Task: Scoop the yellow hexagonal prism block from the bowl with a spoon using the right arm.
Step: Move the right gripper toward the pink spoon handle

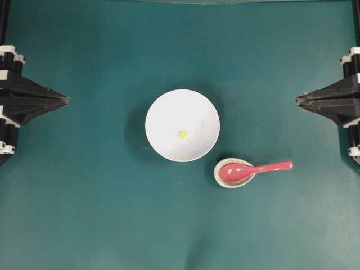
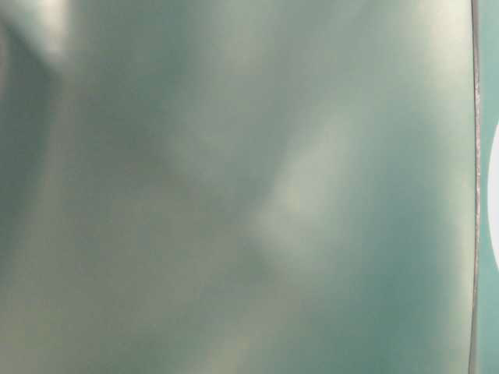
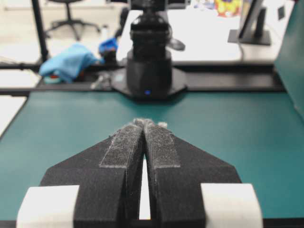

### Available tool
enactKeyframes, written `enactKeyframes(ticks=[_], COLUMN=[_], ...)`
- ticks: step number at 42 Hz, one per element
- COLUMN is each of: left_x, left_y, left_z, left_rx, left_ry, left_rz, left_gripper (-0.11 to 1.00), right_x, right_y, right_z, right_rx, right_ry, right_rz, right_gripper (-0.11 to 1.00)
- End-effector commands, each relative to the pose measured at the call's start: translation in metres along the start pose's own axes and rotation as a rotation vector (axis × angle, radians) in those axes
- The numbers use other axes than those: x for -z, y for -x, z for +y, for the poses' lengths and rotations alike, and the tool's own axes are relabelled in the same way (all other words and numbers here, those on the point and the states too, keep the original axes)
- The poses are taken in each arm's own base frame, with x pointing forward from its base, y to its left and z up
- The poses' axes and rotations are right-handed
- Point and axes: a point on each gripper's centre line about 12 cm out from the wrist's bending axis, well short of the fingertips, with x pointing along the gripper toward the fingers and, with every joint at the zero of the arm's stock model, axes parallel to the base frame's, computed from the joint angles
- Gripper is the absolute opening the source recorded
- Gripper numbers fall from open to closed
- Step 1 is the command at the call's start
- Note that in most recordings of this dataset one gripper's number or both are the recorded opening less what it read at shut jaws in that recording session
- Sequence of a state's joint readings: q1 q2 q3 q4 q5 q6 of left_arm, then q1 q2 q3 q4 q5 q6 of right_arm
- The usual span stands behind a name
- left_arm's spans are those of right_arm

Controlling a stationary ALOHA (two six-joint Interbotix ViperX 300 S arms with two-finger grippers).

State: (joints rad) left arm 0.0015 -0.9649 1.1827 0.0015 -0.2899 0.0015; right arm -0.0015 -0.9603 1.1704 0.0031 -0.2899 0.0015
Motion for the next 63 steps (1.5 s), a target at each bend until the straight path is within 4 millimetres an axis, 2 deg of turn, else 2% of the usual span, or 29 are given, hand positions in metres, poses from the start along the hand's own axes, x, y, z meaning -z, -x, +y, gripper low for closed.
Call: enactKeyframes(ticks=[1,7,16,18,25,29,36,42,63], left_x=[-0.008,-0.007,-0.006,-0.007,-0.006,-0.006,-0.006,-0.006,-0.004], left_y=[-0.002,-0.003,-0.002,-0.002,-0.003,-0.003,-0.002,-0.002,-0.002], left_z=[0.000,0.000,0.000,0.000,0.000,0.000,0.000,0.000,0.000], left_rx=[0.004,0.004,0.004,0.004,0.004,0.004,0.004,0.004,0.004], left_ry=[-0.019,-0.019,-0.018,-0.018,-0.019,-0.019,-0.021,-0.024,-0.022], left_rz=[-0.023,-0.021,-0.018,-0.020,-0.018,-0.017,-0.018,-0.018,-0.005], left_gripper=[0.00,0.00,0.00,0.00,0.00,0.00,0.00,0.00,0.00], right_x=[-0.002,0.005,0.005,0.004,0.003,0.004,0.013,0.029,0.111], right_y=[-0.002,-0.006,-0.007,-0.007,-0.007,-0.007,-0.011,-0.019,-0.043], right_z=[0.000,0.001,0.004,0.004,0.005,0.005,0.006,0.008,0.035], right_rx=[0.000,-0.007,-0.022,-0.021,-0.027,-0.028,-0.035,-0.043,-0.122], right_ry=[0.006,0.006,0.011,0.014,0.032,0.031,0.023,0.014,-0.064], right_rz=[-0.003,0.049,0.051,0.046,0.040,0.041,0.060,0.083,0.203], right_gripper=[-0.01,0.00,0.03,0.09,0.46,0.55,0.53,0.53,0.53])
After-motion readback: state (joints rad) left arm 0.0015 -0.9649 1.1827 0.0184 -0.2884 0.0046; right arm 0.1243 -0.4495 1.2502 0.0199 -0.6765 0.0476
